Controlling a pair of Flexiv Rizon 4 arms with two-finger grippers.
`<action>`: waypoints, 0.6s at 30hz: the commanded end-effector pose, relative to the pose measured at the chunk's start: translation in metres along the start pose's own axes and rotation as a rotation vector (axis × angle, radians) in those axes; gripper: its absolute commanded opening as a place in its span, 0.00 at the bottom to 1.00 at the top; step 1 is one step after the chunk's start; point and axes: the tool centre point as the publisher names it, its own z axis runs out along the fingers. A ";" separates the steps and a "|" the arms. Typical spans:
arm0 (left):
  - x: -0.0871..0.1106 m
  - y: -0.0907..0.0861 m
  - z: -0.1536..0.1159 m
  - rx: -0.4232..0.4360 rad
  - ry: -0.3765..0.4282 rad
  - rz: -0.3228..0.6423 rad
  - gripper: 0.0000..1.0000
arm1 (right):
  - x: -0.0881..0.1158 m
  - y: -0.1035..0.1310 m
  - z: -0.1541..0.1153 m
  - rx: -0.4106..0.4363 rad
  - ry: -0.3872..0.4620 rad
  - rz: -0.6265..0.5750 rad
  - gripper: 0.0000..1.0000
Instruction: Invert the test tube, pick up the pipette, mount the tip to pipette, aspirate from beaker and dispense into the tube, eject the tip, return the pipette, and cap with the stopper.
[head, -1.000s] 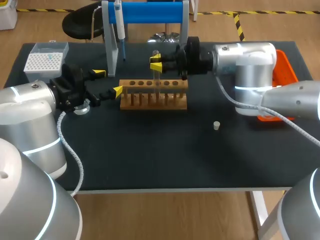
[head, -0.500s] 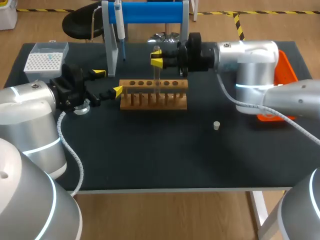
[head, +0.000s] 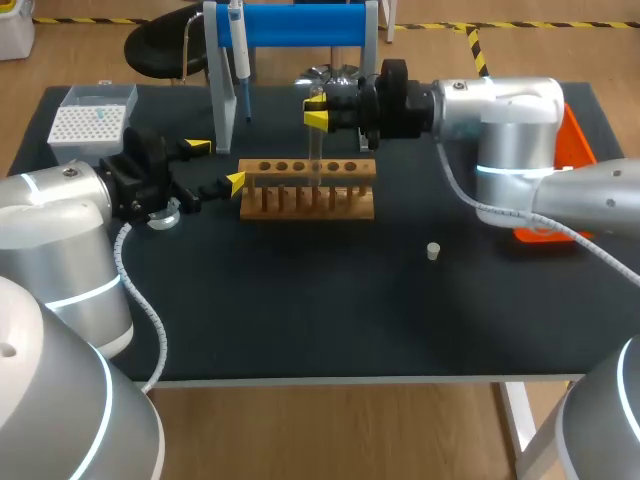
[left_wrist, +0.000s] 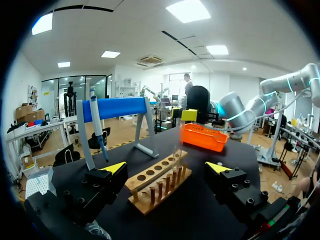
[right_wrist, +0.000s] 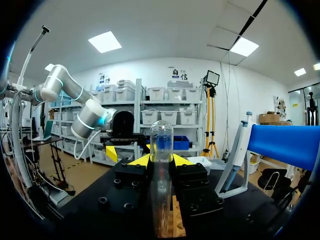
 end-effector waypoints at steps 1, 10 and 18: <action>0.001 0.000 0.001 -0.001 -0.003 0.001 1.00 | 0.009 0.006 -0.006 0.007 -0.013 -0.004 0.00; 0.001 0.000 0.001 -0.001 -0.003 0.001 1.00 | 0.023 0.008 -0.020 0.012 -0.030 -0.005 0.00; 0.001 0.000 0.001 -0.001 -0.003 0.001 1.00 | 0.038 0.008 -0.029 0.021 -0.043 -0.010 0.00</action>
